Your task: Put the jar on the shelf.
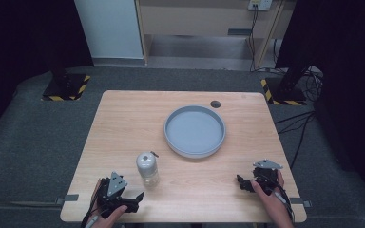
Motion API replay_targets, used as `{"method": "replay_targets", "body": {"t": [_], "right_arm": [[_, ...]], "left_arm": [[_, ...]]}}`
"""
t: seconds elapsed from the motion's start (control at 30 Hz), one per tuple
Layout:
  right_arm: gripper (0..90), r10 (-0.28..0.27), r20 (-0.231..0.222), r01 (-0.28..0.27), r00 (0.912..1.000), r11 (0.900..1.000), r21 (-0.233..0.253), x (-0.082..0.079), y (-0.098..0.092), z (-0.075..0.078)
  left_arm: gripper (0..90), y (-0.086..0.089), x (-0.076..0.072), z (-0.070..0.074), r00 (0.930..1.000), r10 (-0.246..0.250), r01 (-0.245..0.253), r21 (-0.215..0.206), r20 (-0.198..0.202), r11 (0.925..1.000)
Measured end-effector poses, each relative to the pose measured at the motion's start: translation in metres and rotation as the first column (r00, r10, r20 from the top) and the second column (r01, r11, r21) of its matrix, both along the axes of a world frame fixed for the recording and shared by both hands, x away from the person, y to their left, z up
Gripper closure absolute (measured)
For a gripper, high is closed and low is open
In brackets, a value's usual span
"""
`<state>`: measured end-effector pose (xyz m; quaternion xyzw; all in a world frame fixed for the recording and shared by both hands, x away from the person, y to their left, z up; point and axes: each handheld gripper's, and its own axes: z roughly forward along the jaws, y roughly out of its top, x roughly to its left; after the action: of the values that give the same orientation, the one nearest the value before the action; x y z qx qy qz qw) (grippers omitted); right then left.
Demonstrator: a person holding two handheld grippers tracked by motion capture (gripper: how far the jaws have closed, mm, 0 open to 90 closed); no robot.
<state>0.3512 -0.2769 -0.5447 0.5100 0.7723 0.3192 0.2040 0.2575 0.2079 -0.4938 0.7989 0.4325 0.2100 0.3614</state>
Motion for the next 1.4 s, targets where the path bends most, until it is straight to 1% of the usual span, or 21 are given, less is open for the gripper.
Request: {"method": "replay_targets", "body": {"t": [0.17, 0.37, 0.57, 0.63, 0.7, 0.8, 1.4], "right_arm": [[0.2, 0.0, 0.0, 0.0, 1.0, 1.0, 0.0, 0.0, 0.0, 0.0], [0.2, 0.0, 0.0, 0.0, 1.0, 1.0, 0.0, 0.0, 0.0, 0.0], [0.2, 0.0, 0.0, 0.0, 1.0, 1.0, 0.0, 0.0, 0.0, 0.0], [0.2, 0.0, 0.0, 0.0, 1.0, 1.0, 0.0, 0.0, 0.0, 0.0], [0.2, 0.0, 0.0, 0.0, 1.0, 1.0, 0.0, 0.0, 0.0, 0.0], [0.2, 0.0, 0.0, 0.0, 1.0, 1.0, 0.0, 0.0, 0.0, 0.0], [0.2, 0.0, 0.0, 0.0, 1.0, 1.0, 0.0, 0.0, 0.0, 0.0]], "left_arm": [[2.0, -0.002, 0.001, 0.0, 1.0, 0.006, -0.006, -0.006, 0.005, 1.0], [2.0, -0.008, 0.003, 0.0, 1.0, -0.003, 0.003, 0.005, 0.008, 1.0], [2.1, -0.012, 0.006, -0.003, 0.9999, 0.008, -0.008, 0.015, 0.015, 0.9999], [2.1, -0.011, 0.007, -0.003, 0.9995, 0.023, -0.023, 0.004, 0.021, 0.9997], [2.0, -0.01, 0.007, -0.002, 0.9994, 0.025, -0.025, -0.001, 0.023, 0.9997], [2.0, -0.01, 0.007, -0.001, 0.9995, 0.021, -0.022, 0.004, 0.025, 0.9998], [2.1, -0.012, 0.013, 0.008, 0.9987, 0.027, -0.026, -0.02, 0.044, 0.9995]]}}
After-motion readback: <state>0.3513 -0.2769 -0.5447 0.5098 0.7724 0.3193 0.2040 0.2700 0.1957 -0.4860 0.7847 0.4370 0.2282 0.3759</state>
